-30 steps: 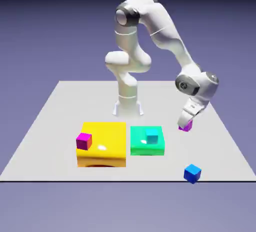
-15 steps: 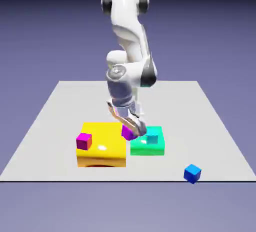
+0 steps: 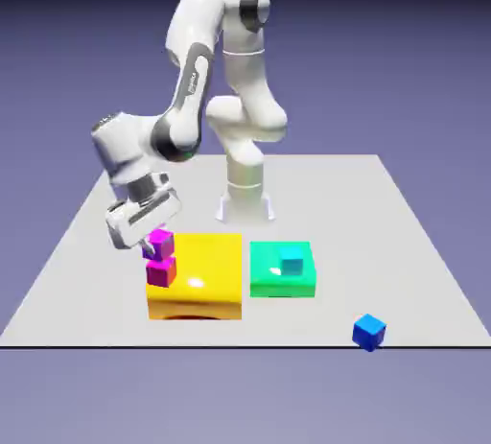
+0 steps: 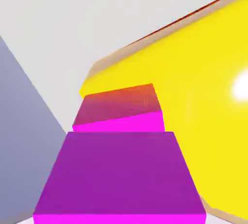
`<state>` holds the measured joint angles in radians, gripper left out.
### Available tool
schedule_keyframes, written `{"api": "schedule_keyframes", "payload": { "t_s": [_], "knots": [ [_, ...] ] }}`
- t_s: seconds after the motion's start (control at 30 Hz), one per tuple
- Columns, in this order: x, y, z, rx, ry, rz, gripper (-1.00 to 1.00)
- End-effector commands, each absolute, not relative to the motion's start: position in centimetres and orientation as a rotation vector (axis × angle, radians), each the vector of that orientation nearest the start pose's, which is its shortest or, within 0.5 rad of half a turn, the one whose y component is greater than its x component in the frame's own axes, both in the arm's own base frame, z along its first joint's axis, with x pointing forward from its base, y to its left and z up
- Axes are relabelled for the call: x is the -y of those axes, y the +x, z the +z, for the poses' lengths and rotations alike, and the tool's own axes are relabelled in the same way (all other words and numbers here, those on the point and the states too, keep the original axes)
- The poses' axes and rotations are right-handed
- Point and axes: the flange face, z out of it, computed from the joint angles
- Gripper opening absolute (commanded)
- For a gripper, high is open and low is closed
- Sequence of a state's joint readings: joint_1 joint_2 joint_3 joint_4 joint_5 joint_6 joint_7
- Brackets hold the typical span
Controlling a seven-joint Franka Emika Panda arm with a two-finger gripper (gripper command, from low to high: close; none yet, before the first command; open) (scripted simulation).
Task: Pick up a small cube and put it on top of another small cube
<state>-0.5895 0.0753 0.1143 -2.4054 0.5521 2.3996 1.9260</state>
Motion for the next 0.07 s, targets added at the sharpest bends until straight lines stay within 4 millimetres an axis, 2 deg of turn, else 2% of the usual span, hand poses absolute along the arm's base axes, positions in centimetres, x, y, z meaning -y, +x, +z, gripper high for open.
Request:
{"api": "schedule_keyframes", "payload": {
  "t_s": [0.0,0.03],
  "knots": [
    [22.4,43.4,29.3,-2.854,-0.451,0.440,1.00],
    [22.8,43.2,31.0,-2.853,-0.451,0.440,1.00]
  ]
}}
